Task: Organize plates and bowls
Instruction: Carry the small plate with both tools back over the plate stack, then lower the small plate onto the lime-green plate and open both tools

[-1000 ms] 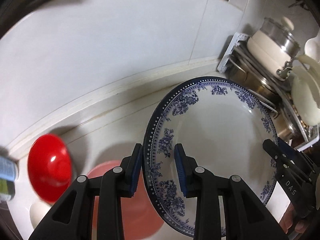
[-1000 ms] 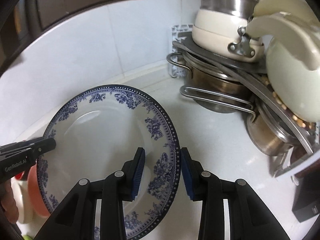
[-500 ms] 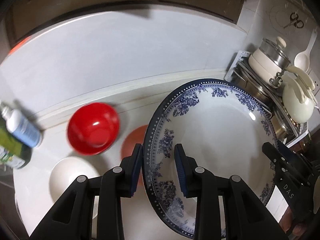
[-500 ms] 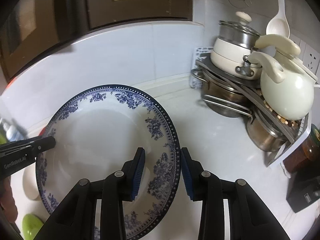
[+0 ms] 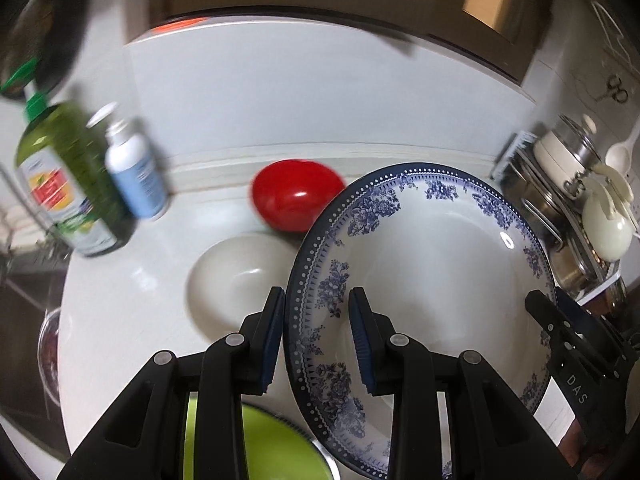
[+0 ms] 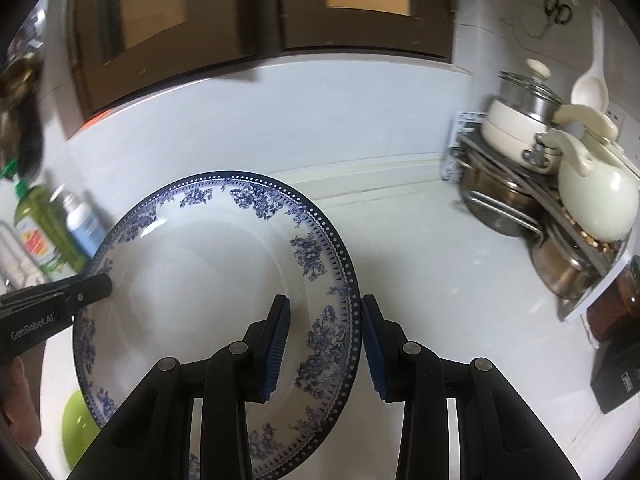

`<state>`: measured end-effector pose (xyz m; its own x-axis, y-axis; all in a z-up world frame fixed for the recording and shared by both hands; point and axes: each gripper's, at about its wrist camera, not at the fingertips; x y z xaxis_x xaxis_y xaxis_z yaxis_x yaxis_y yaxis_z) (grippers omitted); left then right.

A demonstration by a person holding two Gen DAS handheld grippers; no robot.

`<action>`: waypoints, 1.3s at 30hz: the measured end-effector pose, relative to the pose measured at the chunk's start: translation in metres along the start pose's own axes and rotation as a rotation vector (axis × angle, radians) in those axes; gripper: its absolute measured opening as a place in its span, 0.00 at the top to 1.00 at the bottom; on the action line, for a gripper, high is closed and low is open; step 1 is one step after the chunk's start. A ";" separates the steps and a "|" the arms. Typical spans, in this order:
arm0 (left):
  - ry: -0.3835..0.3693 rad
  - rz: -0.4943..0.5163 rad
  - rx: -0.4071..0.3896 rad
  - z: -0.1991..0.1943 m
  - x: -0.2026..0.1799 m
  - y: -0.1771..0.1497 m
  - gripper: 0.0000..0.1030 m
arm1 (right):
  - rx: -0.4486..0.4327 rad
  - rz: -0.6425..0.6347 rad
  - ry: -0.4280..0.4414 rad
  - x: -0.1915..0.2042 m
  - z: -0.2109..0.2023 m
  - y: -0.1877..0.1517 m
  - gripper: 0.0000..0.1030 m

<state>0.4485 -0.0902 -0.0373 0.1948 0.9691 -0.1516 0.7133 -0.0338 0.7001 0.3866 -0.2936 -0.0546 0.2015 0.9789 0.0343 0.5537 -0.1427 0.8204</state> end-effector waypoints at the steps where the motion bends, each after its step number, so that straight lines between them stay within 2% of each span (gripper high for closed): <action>1: 0.005 -0.014 0.000 -0.004 0.007 -0.003 0.69 | 0.000 -0.012 0.009 0.007 -0.002 -0.002 0.64; 12: 0.107 -0.118 -0.027 -0.049 0.078 -0.035 0.69 | -0.003 -0.091 0.127 0.071 -0.015 -0.018 0.64; 22: 0.190 -0.197 -0.047 -0.085 0.127 -0.068 0.69 | 0.023 -0.153 0.235 0.123 -0.025 -0.036 0.64; 29: 0.239 -0.246 -0.019 -0.097 0.149 -0.095 0.69 | 0.067 -0.198 0.299 0.149 -0.029 -0.051 0.63; 39: 0.308 -0.297 0.063 -0.098 0.167 -0.138 0.69 | 0.157 -0.271 0.363 0.174 -0.027 -0.084 0.63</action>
<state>0.3163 0.1008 -0.0906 -0.2285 0.9663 -0.1181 0.7495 0.2521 0.6122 0.3535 -0.1073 -0.1017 -0.2469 0.9677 0.0516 0.6685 0.1316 0.7320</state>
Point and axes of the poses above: each gripper's, at about its wrist camera, not at the fingertips, and z roughly the way its jaws point, x to its left, y to its top, and after that the axes turned 9 degrees about -x, right-handed
